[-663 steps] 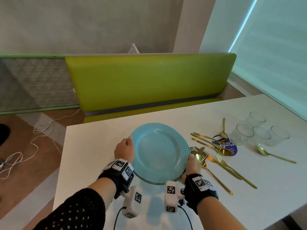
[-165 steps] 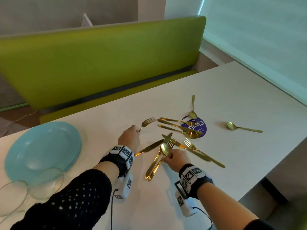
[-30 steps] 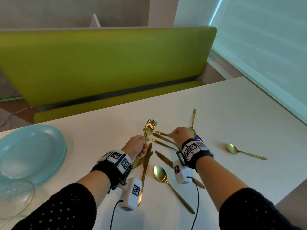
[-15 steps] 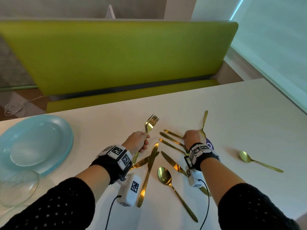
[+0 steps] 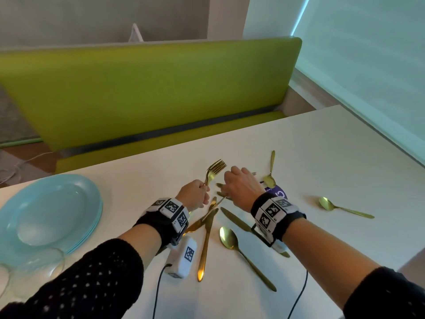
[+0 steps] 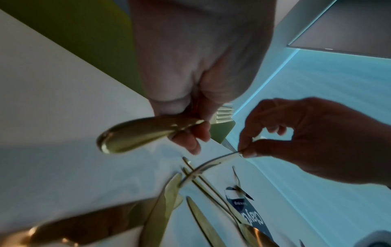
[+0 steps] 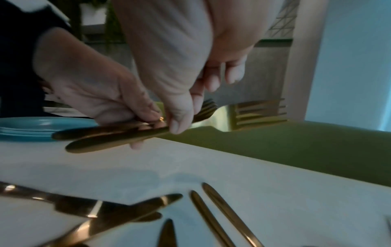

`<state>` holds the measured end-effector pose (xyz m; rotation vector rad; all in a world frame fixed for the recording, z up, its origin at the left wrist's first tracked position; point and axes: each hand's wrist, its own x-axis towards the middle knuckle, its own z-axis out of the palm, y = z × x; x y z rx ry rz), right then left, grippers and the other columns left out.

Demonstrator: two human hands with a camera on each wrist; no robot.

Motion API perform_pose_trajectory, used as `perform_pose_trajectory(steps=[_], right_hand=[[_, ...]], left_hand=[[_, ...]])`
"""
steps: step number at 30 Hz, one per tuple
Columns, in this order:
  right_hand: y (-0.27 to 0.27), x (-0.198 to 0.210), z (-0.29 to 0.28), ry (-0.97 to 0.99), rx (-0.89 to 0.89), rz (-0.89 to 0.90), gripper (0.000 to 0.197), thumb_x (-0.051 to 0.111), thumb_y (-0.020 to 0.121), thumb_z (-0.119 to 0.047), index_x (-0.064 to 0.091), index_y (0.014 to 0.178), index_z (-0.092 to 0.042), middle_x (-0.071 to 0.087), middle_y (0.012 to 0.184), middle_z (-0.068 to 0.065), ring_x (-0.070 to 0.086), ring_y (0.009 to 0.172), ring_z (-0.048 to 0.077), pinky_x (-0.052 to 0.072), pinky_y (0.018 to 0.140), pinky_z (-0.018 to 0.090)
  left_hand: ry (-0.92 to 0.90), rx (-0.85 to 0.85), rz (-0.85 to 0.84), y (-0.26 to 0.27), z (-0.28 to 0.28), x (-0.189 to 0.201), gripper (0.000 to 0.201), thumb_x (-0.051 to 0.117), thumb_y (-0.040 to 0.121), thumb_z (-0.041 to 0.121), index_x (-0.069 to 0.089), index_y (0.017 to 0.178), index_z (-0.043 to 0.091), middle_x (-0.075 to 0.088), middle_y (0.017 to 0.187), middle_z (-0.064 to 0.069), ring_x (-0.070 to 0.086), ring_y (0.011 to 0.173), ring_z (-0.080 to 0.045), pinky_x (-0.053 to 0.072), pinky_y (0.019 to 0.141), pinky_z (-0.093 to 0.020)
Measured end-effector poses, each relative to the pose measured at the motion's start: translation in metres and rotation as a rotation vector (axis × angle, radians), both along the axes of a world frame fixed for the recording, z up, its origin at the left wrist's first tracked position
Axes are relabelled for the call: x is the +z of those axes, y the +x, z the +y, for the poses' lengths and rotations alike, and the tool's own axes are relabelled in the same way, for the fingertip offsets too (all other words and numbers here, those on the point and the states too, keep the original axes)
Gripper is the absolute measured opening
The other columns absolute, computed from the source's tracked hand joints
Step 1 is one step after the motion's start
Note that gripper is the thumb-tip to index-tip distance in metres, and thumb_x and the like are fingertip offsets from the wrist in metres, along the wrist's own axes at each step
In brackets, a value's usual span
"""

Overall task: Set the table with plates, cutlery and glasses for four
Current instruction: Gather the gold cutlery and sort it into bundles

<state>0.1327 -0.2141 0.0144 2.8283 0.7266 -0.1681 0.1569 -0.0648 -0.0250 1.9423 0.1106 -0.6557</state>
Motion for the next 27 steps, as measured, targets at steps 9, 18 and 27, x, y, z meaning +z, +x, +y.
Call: perform_pose_trajectory(steps=[9,18,27], right_hand=[[-0.039,0.012,0.028,-0.049,0.080,0.014,0.021,0.052,0.092,-0.020,0.068,0.106,-0.017,0.059,0.104,0.006,0.050,0.105,0.027,0.042,0.085,0.037],[-0.076,0.016,0.035,-0.031,0.080,-0.018,0.021,0.055,0.091,-0.023,0.069,0.106,-0.018,0.058,0.105,0.005,0.050,0.104,0.025,0.043,0.086,0.034],[-0.100,-0.001,0.025,0.445,-0.222,-0.143,0.020,0.084,0.062,-0.014,0.075,0.080,-0.018,0.066,0.078,0.001,0.065,0.076,0.021,0.056,0.064,0.030]], left_hand=[[-0.208,-0.243,0.188,-0.040,0.004,0.016,0.019,0.037,0.090,-0.001,0.055,0.088,0.002,0.060,0.075,-0.010,0.058,0.063,-0.017,0.049,0.060,-0.026],[-0.195,-0.343,0.187,-0.075,0.014,0.020,0.025,0.040,0.086,-0.015,0.051,0.079,0.007,0.055,0.074,-0.004,0.055,0.064,-0.012,0.047,0.060,-0.019],[-0.174,-0.252,0.127,-0.093,0.019,0.021,0.019,0.036,0.094,-0.010,0.049,0.099,0.003,0.054,0.079,-0.004,0.051,0.065,-0.011,0.045,0.059,-0.018]])
